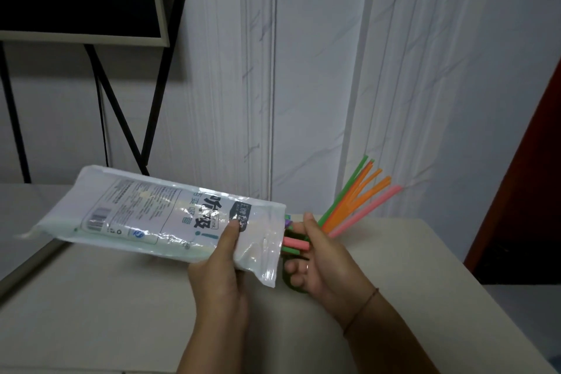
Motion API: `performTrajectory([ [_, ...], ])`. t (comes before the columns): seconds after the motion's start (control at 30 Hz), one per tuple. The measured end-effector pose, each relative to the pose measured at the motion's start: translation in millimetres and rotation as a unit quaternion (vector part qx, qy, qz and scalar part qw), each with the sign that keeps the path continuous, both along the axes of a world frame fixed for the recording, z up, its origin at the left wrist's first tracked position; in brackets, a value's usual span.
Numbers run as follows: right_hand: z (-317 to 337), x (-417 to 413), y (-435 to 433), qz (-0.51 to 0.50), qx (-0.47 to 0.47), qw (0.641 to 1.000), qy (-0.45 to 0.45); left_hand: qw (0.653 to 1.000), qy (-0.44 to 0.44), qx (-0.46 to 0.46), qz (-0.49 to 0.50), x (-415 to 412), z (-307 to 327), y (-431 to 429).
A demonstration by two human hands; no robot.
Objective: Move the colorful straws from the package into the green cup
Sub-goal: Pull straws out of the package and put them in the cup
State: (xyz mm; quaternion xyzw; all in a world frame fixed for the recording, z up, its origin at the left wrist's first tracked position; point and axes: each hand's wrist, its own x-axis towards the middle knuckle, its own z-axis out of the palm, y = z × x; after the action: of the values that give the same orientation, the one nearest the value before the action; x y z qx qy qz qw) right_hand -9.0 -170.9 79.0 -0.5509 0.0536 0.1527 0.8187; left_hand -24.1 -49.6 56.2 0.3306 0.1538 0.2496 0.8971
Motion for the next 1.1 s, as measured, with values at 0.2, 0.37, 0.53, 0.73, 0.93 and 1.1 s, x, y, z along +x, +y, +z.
performTrajectory([
  [0.2, -2, 2, 13, -0.065, 0.005, 0.995, -0.078, 0.998, -0.037, 0.059, -0.004, -4, 4, -2],
  [0.37, -1, 1, 13, -0.096, -0.02, 0.985, -0.145, 0.998, -0.034, -0.013, -0.044, -1, 0, 1],
  [0.53, 0, 1, 0, -0.104, -0.059, 0.982, -0.145, 0.99, 0.003, -0.131, -0.051, 3, -3, 9],
  [0.73, 2, 10, -28, -0.124, 0.035, 0.982, -0.141, 0.985, 0.023, -0.168, -0.029, 3, -1, 22],
  [0.93, -1, 3, -2, -0.043, 0.155, 0.983, -0.088, 0.985, 0.038, -0.169, -0.022, 2, -1, 10],
  [1.1, -5, 0, 10, -0.066, 0.09, 0.988, -0.103, 0.984, 0.045, -0.169, -0.029, 2, -2, 2],
])
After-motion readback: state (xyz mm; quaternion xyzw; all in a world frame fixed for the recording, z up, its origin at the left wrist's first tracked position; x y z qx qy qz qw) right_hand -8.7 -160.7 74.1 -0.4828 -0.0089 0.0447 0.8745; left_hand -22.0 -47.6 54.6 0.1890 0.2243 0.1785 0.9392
